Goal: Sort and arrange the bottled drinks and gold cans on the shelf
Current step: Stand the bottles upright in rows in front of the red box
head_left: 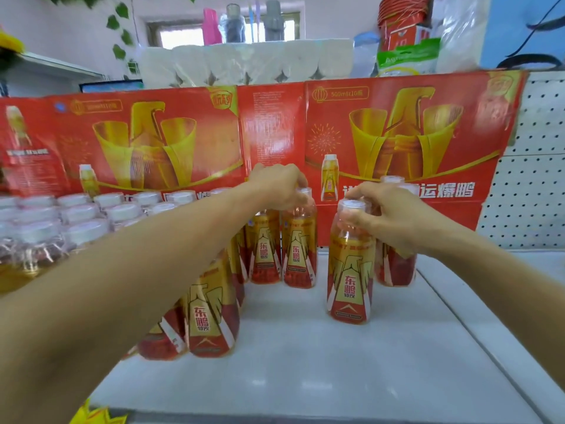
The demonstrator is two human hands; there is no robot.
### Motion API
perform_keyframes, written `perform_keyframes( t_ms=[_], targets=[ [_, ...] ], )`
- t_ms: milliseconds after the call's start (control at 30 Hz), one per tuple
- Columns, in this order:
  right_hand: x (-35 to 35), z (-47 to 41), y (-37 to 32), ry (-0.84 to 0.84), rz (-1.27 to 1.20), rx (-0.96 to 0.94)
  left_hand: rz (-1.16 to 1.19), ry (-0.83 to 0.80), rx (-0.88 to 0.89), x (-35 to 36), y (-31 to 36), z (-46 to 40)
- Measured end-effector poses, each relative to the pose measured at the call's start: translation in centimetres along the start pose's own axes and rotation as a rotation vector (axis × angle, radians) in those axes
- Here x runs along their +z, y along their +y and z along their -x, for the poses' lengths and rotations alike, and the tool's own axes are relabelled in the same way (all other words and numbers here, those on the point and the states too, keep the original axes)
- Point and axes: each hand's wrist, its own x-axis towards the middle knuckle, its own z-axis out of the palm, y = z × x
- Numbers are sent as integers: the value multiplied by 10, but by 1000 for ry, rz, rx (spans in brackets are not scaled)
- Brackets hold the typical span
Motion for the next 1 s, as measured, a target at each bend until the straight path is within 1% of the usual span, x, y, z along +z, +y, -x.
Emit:
perform_keyframes(
  t_ms=[300, 367, 433, 500, 567, 633, 767, 1000],
  targets=[
    [0, 4, -5, -10, -30, 11, -62, 19, -47, 0, 4, -3],
    [2, 5, -6, -9, -41, 17, -85, -21, -48, -2, 5, 1],
    [5, 9, -5, -25, -117, 45, -30, -109, -28, -8, 6, 11],
    [9, 20, 0, -32, -248, 99, 104, -157, -7, -21, 6, 30],
    [18, 35, 5, -39, -361, 164, 173, -140, -11, -36, -3, 53],
    [30, 45, 10, -38, -394, 185, 149, -127, -44, -47, -21, 77],
    [48, 42, 6, 8, -311, 166, 56, -133, -92, -49, -48, 120],
    [86, 13, -40, -76, -367, 55, 31, -81, -109, -43, -53, 132]
  ],
)
